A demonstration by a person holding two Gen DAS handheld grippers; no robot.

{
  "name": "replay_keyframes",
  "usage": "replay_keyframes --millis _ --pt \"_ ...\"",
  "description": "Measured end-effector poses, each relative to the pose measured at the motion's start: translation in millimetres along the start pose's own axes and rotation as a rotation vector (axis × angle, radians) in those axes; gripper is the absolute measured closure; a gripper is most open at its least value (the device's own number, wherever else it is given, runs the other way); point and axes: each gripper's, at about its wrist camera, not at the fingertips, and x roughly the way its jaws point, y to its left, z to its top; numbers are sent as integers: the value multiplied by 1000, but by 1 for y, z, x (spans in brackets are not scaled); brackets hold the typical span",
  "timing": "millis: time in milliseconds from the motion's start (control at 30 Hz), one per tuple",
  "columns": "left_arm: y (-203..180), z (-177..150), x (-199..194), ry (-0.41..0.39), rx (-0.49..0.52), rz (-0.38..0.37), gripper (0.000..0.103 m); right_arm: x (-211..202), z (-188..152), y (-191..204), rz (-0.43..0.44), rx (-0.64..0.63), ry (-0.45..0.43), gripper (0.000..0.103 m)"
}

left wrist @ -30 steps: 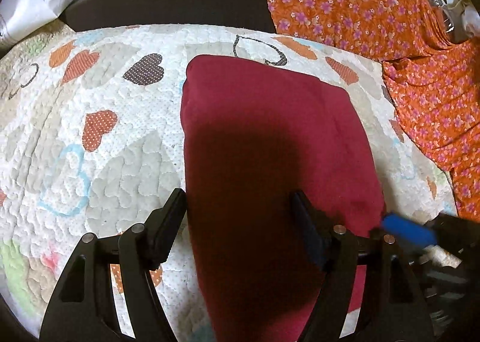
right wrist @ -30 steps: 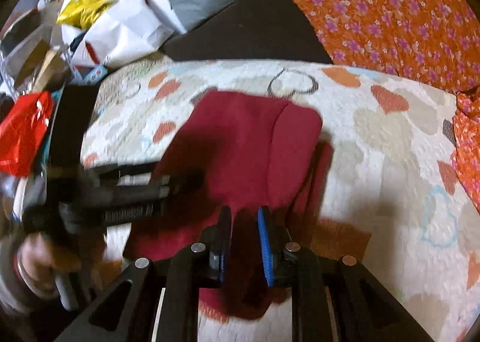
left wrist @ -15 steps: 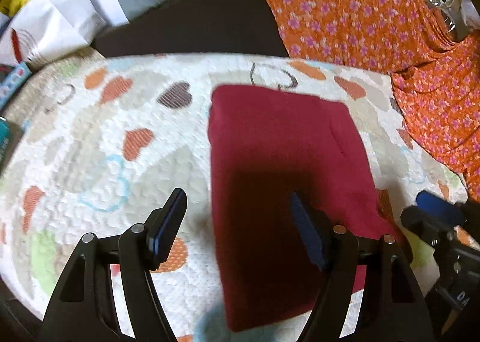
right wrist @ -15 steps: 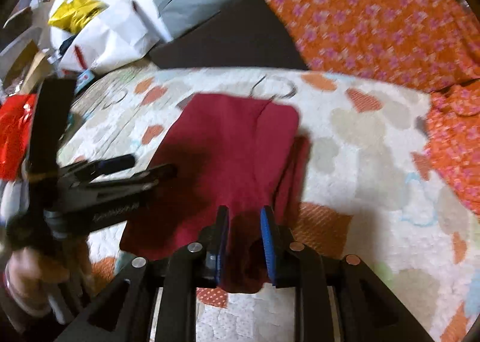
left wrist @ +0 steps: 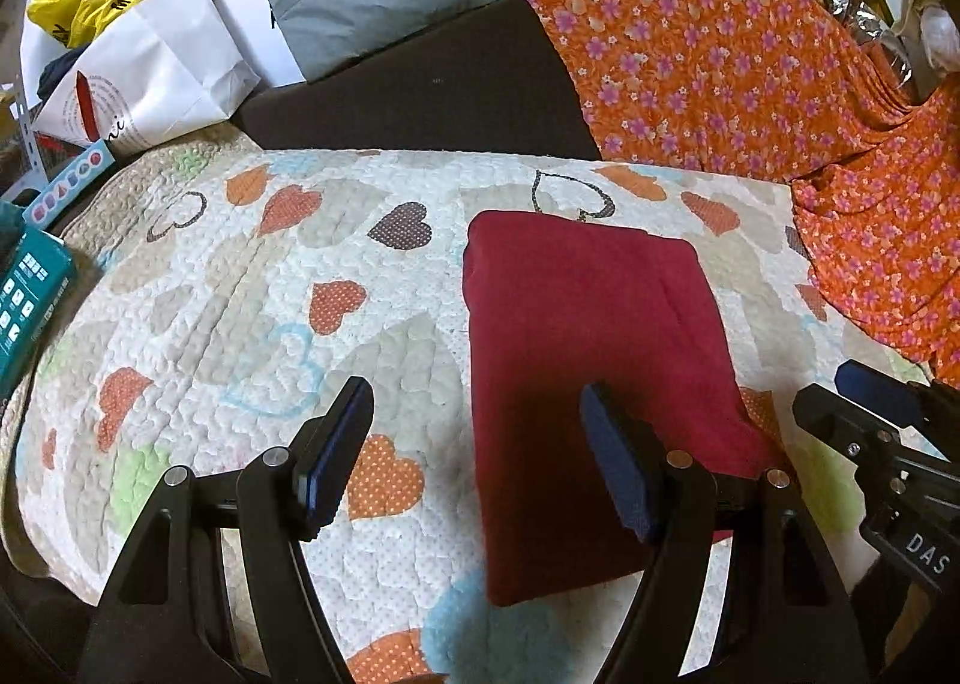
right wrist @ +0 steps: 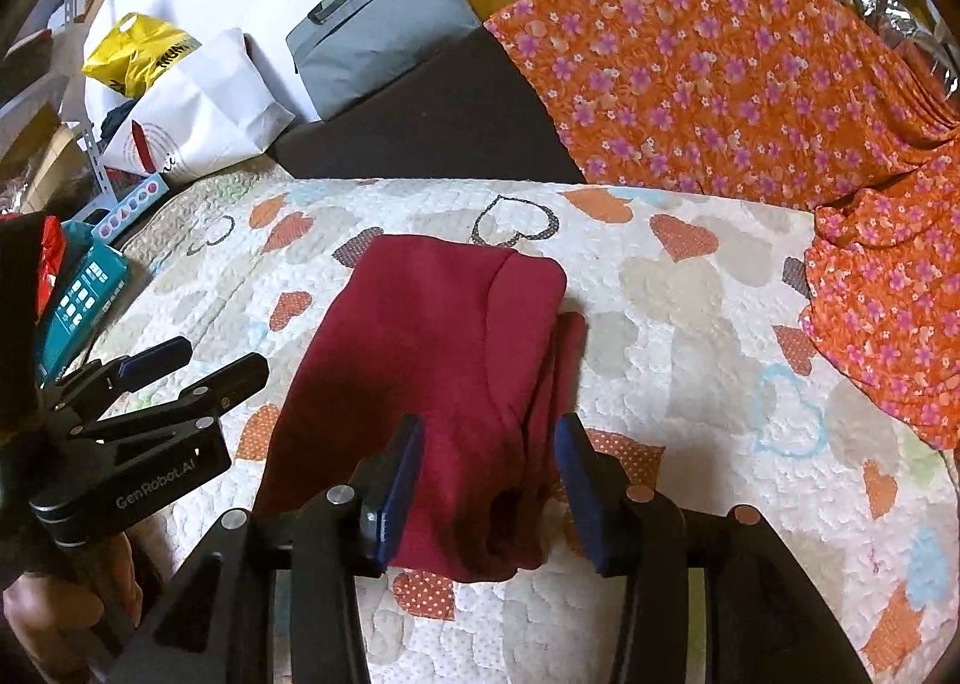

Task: Fold small clothes

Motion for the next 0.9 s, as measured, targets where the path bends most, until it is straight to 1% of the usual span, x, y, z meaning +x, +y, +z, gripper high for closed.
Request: replay_keyframes --millis 133,400,900 --pt "-1 -1 -3 -8 2 -10 31 1 0 0 -2 12 1 59" --pt "-1 -2 -4 -6 2 -8 31 4 -1 0 2 12 9 59" --pt "-1 -2 0 -5 17 -18 31 11 -3 3 12 15 26 58"
